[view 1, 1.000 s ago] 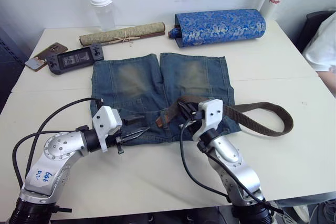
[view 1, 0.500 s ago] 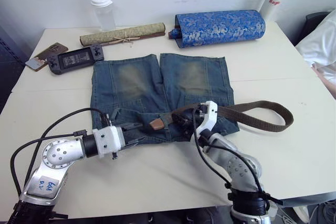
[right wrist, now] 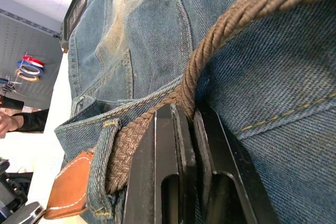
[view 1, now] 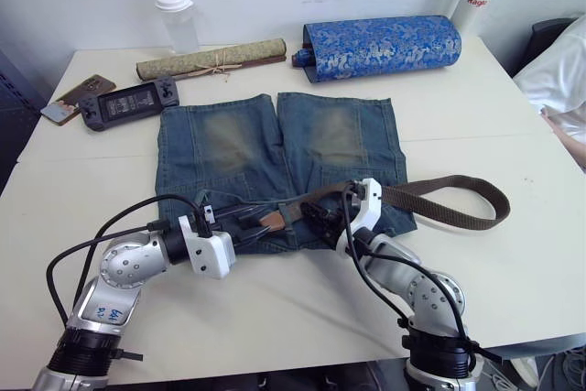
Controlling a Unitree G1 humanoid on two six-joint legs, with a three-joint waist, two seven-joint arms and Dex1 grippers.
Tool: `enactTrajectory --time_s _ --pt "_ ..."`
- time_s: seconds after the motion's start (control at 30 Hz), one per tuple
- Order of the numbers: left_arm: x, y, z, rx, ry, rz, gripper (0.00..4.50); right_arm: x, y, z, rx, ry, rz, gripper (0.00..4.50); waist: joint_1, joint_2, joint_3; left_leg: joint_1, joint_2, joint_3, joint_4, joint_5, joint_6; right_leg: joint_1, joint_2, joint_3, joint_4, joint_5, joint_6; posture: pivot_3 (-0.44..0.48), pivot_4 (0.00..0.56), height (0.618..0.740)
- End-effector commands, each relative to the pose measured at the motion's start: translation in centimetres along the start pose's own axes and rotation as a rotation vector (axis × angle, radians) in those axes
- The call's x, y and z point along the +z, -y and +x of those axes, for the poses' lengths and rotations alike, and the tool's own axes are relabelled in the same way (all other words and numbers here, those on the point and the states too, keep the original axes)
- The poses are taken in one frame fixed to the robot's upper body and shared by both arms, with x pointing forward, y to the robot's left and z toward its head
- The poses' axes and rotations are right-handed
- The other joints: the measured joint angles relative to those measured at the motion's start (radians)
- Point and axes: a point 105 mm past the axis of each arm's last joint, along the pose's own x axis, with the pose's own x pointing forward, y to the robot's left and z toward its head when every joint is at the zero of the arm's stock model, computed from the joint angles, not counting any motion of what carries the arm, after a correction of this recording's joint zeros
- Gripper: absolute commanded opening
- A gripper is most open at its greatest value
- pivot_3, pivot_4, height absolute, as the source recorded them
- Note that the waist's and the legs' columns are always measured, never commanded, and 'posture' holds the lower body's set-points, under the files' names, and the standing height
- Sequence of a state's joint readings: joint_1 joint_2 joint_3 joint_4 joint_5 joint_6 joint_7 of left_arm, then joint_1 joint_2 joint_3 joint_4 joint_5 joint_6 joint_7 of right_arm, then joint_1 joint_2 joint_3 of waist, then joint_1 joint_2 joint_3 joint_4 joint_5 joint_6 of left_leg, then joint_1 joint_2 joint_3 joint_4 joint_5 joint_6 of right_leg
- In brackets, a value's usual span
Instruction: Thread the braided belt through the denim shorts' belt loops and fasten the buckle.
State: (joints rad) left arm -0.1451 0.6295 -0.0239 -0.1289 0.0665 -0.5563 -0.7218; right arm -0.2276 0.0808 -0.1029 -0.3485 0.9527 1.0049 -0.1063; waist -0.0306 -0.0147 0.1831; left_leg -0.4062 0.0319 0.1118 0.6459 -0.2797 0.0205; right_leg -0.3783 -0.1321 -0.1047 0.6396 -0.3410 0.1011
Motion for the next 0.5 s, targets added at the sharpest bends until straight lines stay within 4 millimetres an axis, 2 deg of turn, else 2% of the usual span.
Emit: enactTrajectory --time_s 0.03,0.27,0.5 --pt "0.32 0.04 0.10 -0.011 0.022 0.015 1.84 -0.68 -0.74 0.04 0.025 -0.019 0.009 0.00 0.000 0.000 0.000 0.000 0.000 0.000 0.000 0.000 0.000 0.000 0.000 0.000 0.000 0.000 0.000 0.000 0.150 0.717" --pt "0.88 0.99 -0.32 -0.111 0.053 0.056 1.84 -0.76 -0.66 0.11 0.022 -0.020 0.012 0.00 -0.001 0.000 0.000 0.000 0.000 0.000 0.000 0.000 0.000 0.000 0.000 0.000 0.000 0.000 0.000 0.000 0.150 0.717" --pt "0.47 0.44 -0.36 -0.111 0.036 0.130 1.84 -0.87 -0.68 0.19 0.023 -0.020 0.017 0.00 -0.001 0.000 0.000 0.000 0.000 0.000 0.000 0.000 0.000 0.000 0.000 0.000 0.000 0.000 0.000 0.000 0.150 0.717"
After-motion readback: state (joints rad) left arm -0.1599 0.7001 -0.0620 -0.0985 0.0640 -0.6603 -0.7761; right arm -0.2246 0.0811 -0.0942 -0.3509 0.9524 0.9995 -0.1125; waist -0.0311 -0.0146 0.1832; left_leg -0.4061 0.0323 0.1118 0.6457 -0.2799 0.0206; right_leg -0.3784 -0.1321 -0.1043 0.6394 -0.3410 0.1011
